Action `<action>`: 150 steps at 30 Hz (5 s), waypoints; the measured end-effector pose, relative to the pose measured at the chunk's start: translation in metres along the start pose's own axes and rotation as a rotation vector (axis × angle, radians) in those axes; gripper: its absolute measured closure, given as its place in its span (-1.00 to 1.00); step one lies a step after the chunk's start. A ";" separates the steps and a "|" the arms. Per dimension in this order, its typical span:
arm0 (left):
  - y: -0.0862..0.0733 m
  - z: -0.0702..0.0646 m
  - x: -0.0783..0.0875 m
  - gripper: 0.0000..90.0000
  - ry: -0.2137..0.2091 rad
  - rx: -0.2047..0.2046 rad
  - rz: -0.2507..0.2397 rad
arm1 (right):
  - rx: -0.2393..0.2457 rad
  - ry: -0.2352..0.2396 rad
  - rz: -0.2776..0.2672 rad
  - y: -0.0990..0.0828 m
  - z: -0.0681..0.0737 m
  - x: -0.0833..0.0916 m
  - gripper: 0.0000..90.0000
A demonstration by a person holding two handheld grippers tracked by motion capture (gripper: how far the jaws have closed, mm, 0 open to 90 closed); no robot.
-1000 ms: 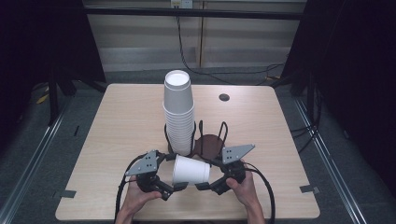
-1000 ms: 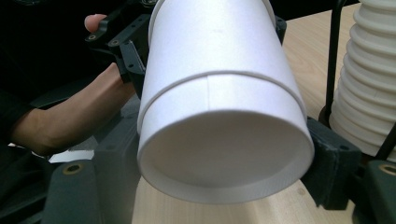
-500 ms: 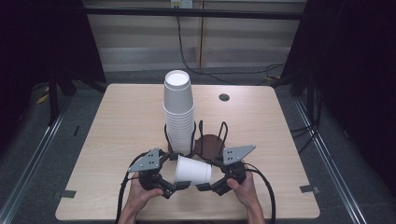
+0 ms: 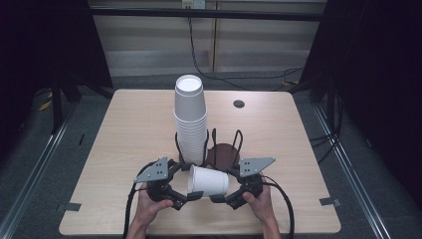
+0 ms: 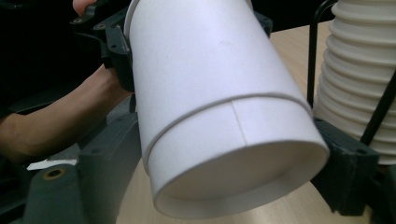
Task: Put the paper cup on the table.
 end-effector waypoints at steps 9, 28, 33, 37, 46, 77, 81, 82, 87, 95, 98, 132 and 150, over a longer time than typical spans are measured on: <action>-0.002 0.005 0.005 -0.75 0.030 0.014 0.028 | -0.012 -0.074 -0.052 -0.001 -0.005 0.006 -0.71; -0.005 0.016 0.028 -0.75 0.097 0.027 0.091 | 0.020 -0.364 -0.106 -0.006 -0.020 0.026 -0.71; -0.005 0.021 0.037 -0.75 0.121 0.031 0.105 | 0.024 -0.466 -0.153 -0.011 -0.028 0.036 -0.72; -0.003 0.023 0.043 -0.75 0.121 0.041 0.095 | 0.034 -0.572 -0.197 -0.013 -0.035 0.045 -0.72; -0.009 0.030 0.054 -0.75 0.149 0.045 0.162 | 0.022 -0.727 -0.287 -0.024 -0.044 0.064 -0.72; 0.003 0.075 0.111 -0.75 0.384 0.093 0.340 | 0.094 -0.824 -0.379 -0.036 -0.041 0.075 -0.71; 0.008 0.085 0.120 -0.75 0.417 0.091 0.349 | 0.095 -0.816 -0.381 -0.036 -0.041 0.074 -0.71; 0.008 0.085 0.120 -0.75 0.417 0.091 0.349 | 0.095 -0.816 -0.381 -0.036 -0.041 0.074 -0.71; 0.011 0.092 0.121 -0.75 0.433 0.087 0.374 | 0.095 -0.816 -0.381 -0.036 -0.041 0.074 -0.71; 0.024 0.111 0.126 -0.75 0.470 0.076 0.434 | 0.095 -0.808 -0.380 -0.036 -0.041 0.074 -0.70; 0.025 0.118 0.126 -0.75 0.484 0.067 0.466 | 0.095 -0.811 -0.379 -0.036 -0.041 0.074 -0.70; 0.000 0.166 0.134 -0.78 0.541 0.126 0.889 | 0.095 -0.793 -0.379 -0.036 -0.040 0.074 -0.70; -0.010 0.172 0.123 -0.82 0.511 0.113 0.979 | 0.097 -0.791 -0.379 -0.036 -0.039 0.074 -0.70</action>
Point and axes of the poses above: each handheld gripper's, and its own axes: x roughly backward along the jaws, y roughly out of its top, z roughly to its left, the point moved 8 cm from there along -x, roughly forward along the jaws, and after that the axes turned 5 degrees about -z, right-handed, at the moved point
